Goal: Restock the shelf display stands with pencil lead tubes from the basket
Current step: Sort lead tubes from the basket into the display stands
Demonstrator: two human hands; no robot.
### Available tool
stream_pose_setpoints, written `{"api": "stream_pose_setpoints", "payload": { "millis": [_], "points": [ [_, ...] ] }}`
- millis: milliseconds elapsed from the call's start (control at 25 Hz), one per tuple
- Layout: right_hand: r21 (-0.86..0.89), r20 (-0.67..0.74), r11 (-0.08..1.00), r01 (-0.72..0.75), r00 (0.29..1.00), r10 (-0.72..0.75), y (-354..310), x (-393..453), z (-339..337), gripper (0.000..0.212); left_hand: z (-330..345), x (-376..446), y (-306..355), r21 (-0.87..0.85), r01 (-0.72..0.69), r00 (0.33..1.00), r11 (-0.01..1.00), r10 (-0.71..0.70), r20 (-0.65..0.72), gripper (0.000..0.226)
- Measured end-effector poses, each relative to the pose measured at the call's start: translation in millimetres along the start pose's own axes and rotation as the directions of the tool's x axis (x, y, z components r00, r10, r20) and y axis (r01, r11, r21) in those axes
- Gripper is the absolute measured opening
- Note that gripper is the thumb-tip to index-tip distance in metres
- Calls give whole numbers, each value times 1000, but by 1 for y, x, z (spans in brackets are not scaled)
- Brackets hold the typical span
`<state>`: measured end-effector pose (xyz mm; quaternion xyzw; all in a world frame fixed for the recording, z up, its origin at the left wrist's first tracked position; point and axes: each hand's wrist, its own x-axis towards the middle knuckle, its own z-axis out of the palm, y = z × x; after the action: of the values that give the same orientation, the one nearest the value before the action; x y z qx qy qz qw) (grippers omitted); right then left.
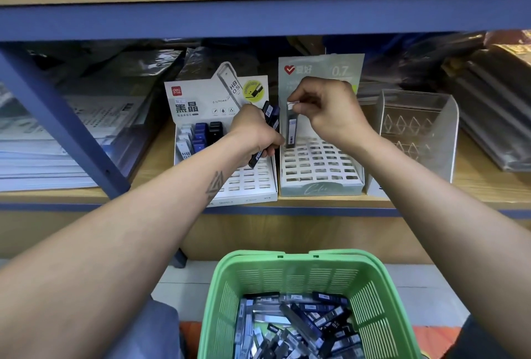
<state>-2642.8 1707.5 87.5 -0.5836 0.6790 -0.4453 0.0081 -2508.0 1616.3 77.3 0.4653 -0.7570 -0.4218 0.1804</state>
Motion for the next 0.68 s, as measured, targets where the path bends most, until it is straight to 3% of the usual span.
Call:
{"api": "stream_pose_setpoints", "payload": {
  "millis": [680],
  "points": [
    [-73,4,997,-33,999,33,3,-3,5,11,-2,-3,0,-17,1,1000,1000,-1,9,26]
  ]
}}
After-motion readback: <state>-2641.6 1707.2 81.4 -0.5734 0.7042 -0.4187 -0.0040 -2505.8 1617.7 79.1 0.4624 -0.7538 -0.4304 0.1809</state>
